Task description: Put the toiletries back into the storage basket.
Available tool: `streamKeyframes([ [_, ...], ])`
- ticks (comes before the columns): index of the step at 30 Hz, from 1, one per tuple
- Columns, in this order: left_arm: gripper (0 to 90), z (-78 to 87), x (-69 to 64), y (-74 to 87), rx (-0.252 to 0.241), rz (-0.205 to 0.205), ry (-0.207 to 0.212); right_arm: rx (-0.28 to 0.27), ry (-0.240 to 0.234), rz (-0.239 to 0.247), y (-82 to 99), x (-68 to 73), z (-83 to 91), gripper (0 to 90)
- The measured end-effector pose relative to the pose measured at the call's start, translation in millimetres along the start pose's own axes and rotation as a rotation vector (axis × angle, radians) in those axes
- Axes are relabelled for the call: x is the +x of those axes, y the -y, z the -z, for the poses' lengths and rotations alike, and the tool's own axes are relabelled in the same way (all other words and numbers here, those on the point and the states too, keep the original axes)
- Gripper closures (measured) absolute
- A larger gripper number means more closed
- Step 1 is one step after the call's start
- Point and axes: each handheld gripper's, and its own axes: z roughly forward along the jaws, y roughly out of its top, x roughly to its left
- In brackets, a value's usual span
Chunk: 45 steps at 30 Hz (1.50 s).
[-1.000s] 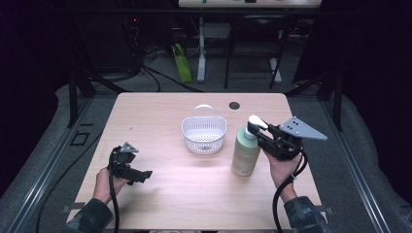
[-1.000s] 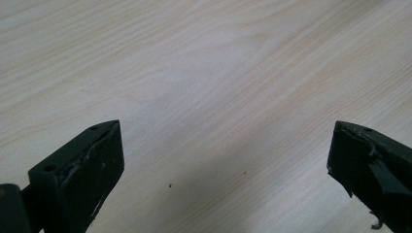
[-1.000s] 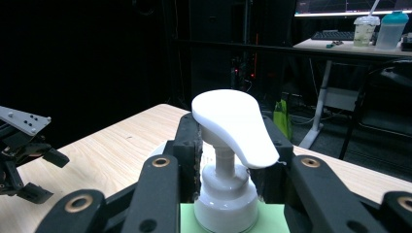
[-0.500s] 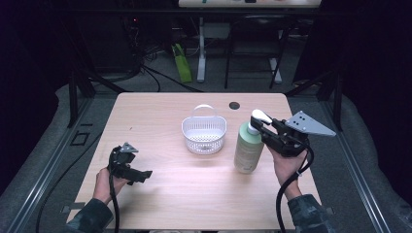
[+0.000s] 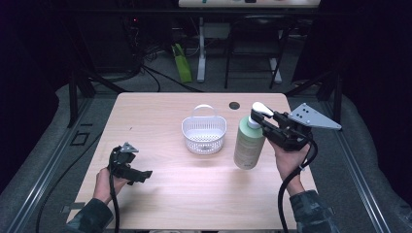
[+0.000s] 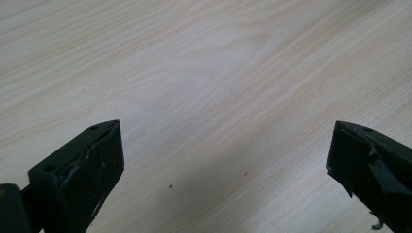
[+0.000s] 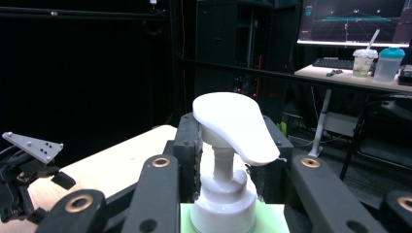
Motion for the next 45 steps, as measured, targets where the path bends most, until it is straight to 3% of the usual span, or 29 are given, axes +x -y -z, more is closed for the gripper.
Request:
streamKeyframes([
  [32,0.0,1.0,-1.1,-0.6,-0.008,0.003,0.003,-0.05,-0.014,0.048,-47.7,4.2,-1.9,67.3],
  [45,0.1,-1.0,-1.0,-0.3,0.014,-0.022,-0.014,-0.063,-0.013,0.054,-67.4,5.0,-7.9,67.3],
])
